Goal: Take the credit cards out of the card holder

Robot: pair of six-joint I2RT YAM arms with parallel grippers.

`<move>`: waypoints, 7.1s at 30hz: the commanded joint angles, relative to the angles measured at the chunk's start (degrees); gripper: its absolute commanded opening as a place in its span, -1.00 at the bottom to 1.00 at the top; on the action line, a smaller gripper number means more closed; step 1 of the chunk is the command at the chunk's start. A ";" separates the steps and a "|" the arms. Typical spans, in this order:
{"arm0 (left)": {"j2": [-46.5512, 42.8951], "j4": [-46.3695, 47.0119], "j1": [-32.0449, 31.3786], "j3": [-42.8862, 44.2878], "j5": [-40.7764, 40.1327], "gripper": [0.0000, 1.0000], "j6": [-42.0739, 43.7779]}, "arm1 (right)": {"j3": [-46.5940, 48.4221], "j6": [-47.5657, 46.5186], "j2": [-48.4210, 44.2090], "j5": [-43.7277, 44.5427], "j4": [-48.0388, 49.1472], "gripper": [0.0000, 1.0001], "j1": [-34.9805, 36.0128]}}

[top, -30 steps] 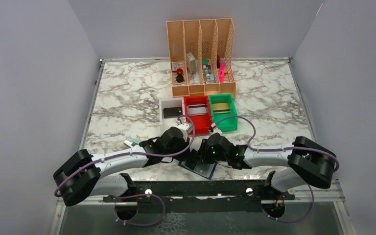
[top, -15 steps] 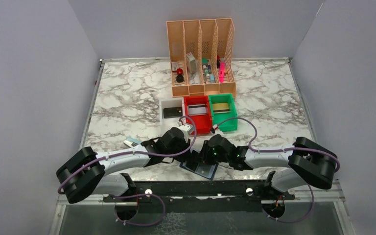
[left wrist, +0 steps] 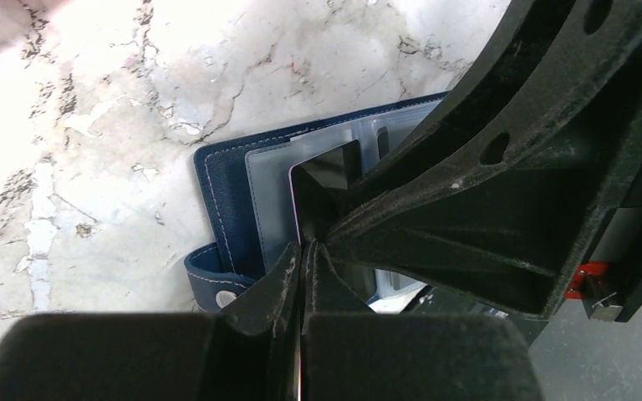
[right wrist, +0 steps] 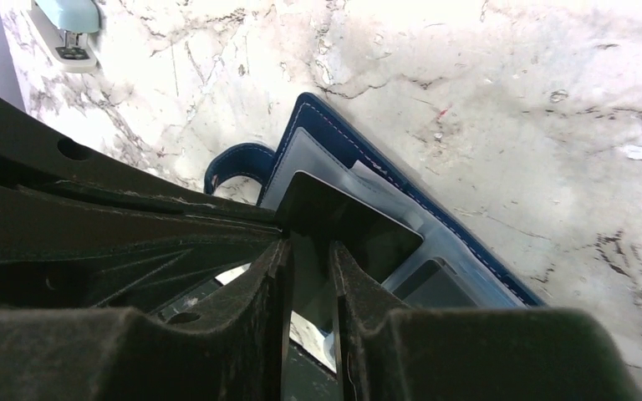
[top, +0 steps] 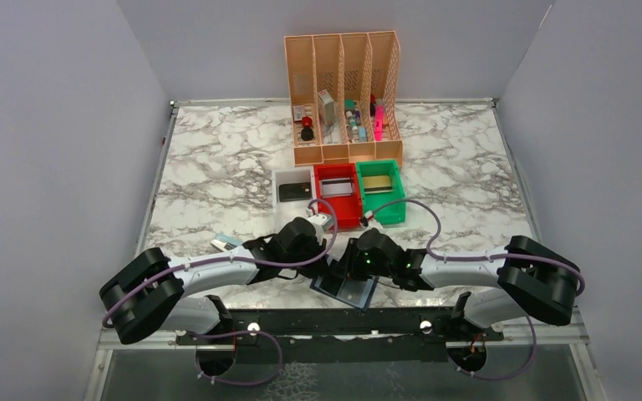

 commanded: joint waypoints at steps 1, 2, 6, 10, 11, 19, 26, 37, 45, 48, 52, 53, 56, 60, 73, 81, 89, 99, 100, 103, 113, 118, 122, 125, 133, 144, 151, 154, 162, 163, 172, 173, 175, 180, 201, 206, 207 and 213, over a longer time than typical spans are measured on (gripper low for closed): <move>-1.15 1.95 -0.34 0.54 3.14 -1.00 -0.59 | 0.15 0.69 -3.05 4.39 -4.65 -0.39 0.34; -1.24 1.98 -0.33 0.52 3.14 -1.00 -0.70 | 0.15 1.18 -3.81 4.98 -5.80 -0.36 0.27; -1.21 2.15 -0.34 0.61 3.14 -1.00 -0.88 | -0.64 2.25 -6.04 5.03 -8.52 -0.20 0.32; -1.01 2.59 -0.34 0.78 4.16 -1.00 -0.97 | -1.45 3.33 -6.23 3.83 -8.72 -0.16 0.33; -0.99 2.61 -0.34 0.86 4.38 -1.00 -0.97 | -1.51 3.86 -5.94 3.65 -9.12 -0.16 0.35; -1.69 2.56 -0.34 1.06 7.22 -0.89 -0.74 | -2.99 8.36 -3.55 4.86 -9.97 -0.17 0.33; 0.71 2.42 -0.68 1.58 9.47 -0.74 0.24 | -4.58 9.55 -5.23 6.11 -8.89 -0.24 0.33; 1.80 2.78 -2.07 2.77 9.08 -0.54 -0.17 | -6.33 9.61 -6.92 5.91 -7.09 -0.34 0.33; 2.66 1.32 -2.49 2.79 5.87 -0.94 -0.18 | -6.74 9.12 -8.29 5.75 -6.99 -0.34 0.34; 2.01 0.92 -2.59 2.90 4.53 -1.00 -0.28 | -6.94 8.32 -10.14 6.10 -7.08 -0.34 0.33; -0.35 0.91 -2.54 2.74 3.53 -1.00 -0.28 | -7.36 6.23 -13.51 6.03 -6.75 -0.28 0.34; -1.38 0.55 -2.54 2.61 2.69 -1.00 -0.31 | -7.34 5.57 -14.56 6.11 -6.74 -0.26 0.33; -5.09 -1.34 -2.54 2.15 -0.37 -1.00 -0.64 | -7.09 3.87 -18.15 7.38 -8.43 -0.20 0.28; -10.60 -2.54 -2.33 1.12 -3.77 -1.00 -1.11 | -7.38 2.36 -22.37 9.11 -9.86 -0.14 0.32; -19.83 -2.85 3.33 -1.21 -9.88 -1.00 -2.82 | -7.36 -8.64 -28.40 12.23 -5.17 0.00 0.12; -21.55 10.06 11.83 -6.12 6.75 -1.00 -7.00 | -5.45 -16.04 -23.37 -5.86 4.34 0.03 -7.85; -21.33 22.60 16.09 -10.29 19.41 -1.00 -12.70 | -2.19 -17.92 -15.35 -18.44 13.33 0.04 -11.55; -19.77 25.59 18.05 -7.78 25.10 -1.00 -12.73 | 0.56 -15.78 -6.51 -31.08 21.39 -0.10 -18.06; -19.65 25.63 18.73 -7.45 25.64 -1.00 -12.74 | 0.77 -15.46 -5.97 -32.24 22.06 -0.14 -18.55; -19.01 25.75 21.04 -6.67 27.07 -1.00 -12.69 | 0.77 -14.12 -4.42 -36.19 25.80 -0.18 -19.53; -15.19 28.64 27.50 -4.37 33.67 -1.00 -13.30 | 1.97 -10.99 -1.91 -44.42 32.14 -0.43 -23.14; -12.79 31.51 29.41 -3.94 37.03 -1.00 -14.01 | 4.10 -11.41 -0.45 -46.70 32.57 -0.65 -24.11; -11.18 32.75 30.44 -3.45 39.44 -1.00 -14.51 | 4.96 -10.76 0.79 -47.52 34.11 -0.63 -24.86; -10.30 34.14 30.51 -3.31 40.56 -1.00 -15.38 | 5.64 -10.11 2.07 -48.84 36.59 -0.57 -25.06; -10.05 35.57 31.00 -3.18 41.90 -1.00 -16.52 | 6.82 -10.29 3.62 -49.15 37.53 -0.66 -25.86; -10.16 36.08 33.19 -3.45 41.89 -1.00 -17.30 | 6.01 -9.45 3.60 -50.68 39.45 -0.53 -26.48; -9.92 36.57 34.52 -3.97 41.78 -1.00 -17.67 | 5.82 -9.27 3.54 -51.39 40.14 -0.80 -26.48; -10.57 36.71 34.58 -4.21 40.86 -0.97 -17.52 | 6.60 -10.64 3.42 -51.26 37.97 -0.90 -26.48; -13.96 30.32 36.13 -5.18 33.12 0.68 -15.81 | 14.18 -21.32 2.85 -44.65 18.80 -0.94 -26.50; -15.22 26.06 36.35 -4.64 29.76 0.72 -14.38 | 15.30 -22.78 2.93 -43.46 16.46 -0.95 -26.43; -27.14 -14.15 36.43 4.65 -10.73 0.82 -5.19 | 28.72 -34.96 8.60 -21.46 -4.38 -0.98 -21.59; -28.84 -15.25 36.40 4.66 -12.41 0.94 -5.55 | 30.46 -36.65 9.52 -18.09 -6.13 -0.98 -20.26; -32.22 -17.21 36.42 4.66 -15.96 0.98 -6.09 | 33.94 -39.50 11.55 -11.72 -9.42 -0.98 -17.86; -38.58 -21.23 36.41 6.90 -18.96 0.98 -3.88 | 40.15 -45.02 16.08 -0.12 -12.94 -0.98 -13.50; -40.02 -24.88 36.44 7.73 -21.22 0.98 4.51 | 58.55 -73.55 38.73 30.84 -10.83 -0.98 -3.76; -40.46 -24.87 36.48 7.83 -21.24 0.98 4.57 | 59.70 -77.85 40.99 32.43 -9.30 -0.97 -3.76; -40.67 -24.90 36.49 7.83 -21.35 0.98 4.65 | 59.98 -78.51 41.42 32.41 -9.10 -0.97 -3.72; -42.59 -24.86 36.73 7.83 -22.79 0.98 4.75 | 61.63 -81.18 44.36 31.78 -8.70 -0.93 -3.72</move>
